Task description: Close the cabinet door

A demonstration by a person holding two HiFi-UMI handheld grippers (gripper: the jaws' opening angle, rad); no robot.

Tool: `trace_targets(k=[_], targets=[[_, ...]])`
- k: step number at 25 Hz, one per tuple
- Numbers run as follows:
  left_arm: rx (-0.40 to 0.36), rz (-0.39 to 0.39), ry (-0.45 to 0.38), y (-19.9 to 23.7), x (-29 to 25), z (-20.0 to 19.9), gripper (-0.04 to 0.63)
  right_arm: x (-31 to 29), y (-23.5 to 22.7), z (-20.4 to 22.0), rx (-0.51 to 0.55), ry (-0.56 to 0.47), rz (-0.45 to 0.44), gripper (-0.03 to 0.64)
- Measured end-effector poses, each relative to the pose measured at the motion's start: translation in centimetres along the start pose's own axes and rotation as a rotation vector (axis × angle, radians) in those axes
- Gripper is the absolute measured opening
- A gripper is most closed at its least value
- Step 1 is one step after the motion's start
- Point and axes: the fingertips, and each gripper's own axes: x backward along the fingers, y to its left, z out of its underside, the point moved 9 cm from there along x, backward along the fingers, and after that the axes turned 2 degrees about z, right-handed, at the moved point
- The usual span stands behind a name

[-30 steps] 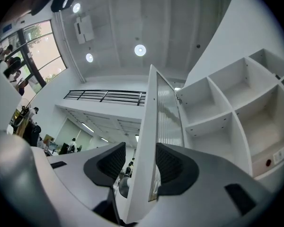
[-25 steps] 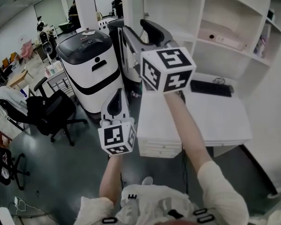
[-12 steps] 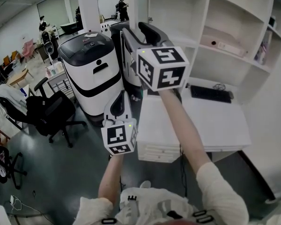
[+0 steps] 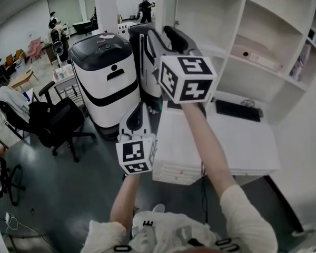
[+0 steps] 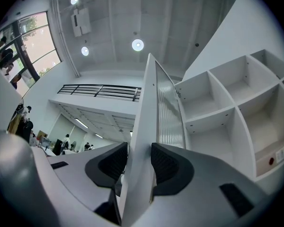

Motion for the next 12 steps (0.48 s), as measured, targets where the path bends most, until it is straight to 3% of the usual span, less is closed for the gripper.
trace_targets(k=[12], targets=[[0.031,0.015,-0.012,-0.8,-0.8,0.2,0.005,2.1,-2.2,-0.5,-0.011,0.002,0.003,0.128]])
